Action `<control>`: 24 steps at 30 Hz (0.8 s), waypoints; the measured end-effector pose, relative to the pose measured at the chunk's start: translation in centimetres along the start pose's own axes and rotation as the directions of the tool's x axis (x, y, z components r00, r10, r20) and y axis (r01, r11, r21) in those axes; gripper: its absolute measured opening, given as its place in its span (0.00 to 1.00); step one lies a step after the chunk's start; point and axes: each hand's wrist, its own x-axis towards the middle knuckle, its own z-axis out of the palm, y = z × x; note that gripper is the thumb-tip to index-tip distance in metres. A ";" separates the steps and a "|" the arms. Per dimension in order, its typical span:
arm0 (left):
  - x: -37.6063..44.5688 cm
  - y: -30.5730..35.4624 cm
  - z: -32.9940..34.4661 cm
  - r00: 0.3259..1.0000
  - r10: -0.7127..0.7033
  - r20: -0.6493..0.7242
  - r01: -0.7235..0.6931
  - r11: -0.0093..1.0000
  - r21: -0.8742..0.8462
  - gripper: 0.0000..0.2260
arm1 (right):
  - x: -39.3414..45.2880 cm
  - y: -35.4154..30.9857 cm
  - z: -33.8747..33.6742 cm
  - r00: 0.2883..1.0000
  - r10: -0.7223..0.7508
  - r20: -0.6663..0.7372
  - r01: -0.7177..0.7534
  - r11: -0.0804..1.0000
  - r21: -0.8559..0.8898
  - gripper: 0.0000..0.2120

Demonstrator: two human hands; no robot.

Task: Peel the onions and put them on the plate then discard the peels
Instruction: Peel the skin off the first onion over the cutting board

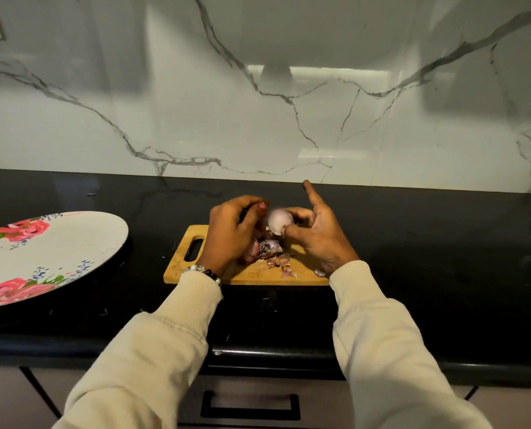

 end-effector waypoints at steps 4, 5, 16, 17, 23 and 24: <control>-0.3 0.0 0.1 0.998 0.005 0.066 -0.004 1.000 -0.019 0.09 | -0.1 -0.2 0.0 1.000 0.013 0.013 -0.013 1.000 0.015 0.50; -0.3 0.0 0.1 0.998 0.011 0.065 -0.011 1.000 -0.006 0.09 | -0.2 -0.3 0.1 1.000 0.015 0.019 -0.015 1.000 0.002 0.50; -0.7 -0.2 0.3 0.986 0.156 0.061 -0.164 0.969 0.185 0.10 | -0.3 -0.4 0.4 1.000 0.023 0.020 -0.024 1.000 0.016 0.51; -0.7 -0.1 0.4 0.987 0.153 0.045 -0.159 0.969 0.191 0.10 | -0.3 -0.5 0.5 0.999 0.031 0.022 -0.032 0.999 0.039 0.51; -0.6 0.1 0.5 0.997 0.066 -0.046 -0.061 0.991 0.118 0.08 | -0.3 -0.4 0.6 0.998 0.060 0.027 -0.064 0.983 0.171 0.51; -0.5 0.0 0.5 0.998 0.028 -0.060 -0.023 0.996 0.081 0.07 | -0.3 -0.4 0.6 0.998 0.057 0.022 -0.061 0.981 0.182 0.50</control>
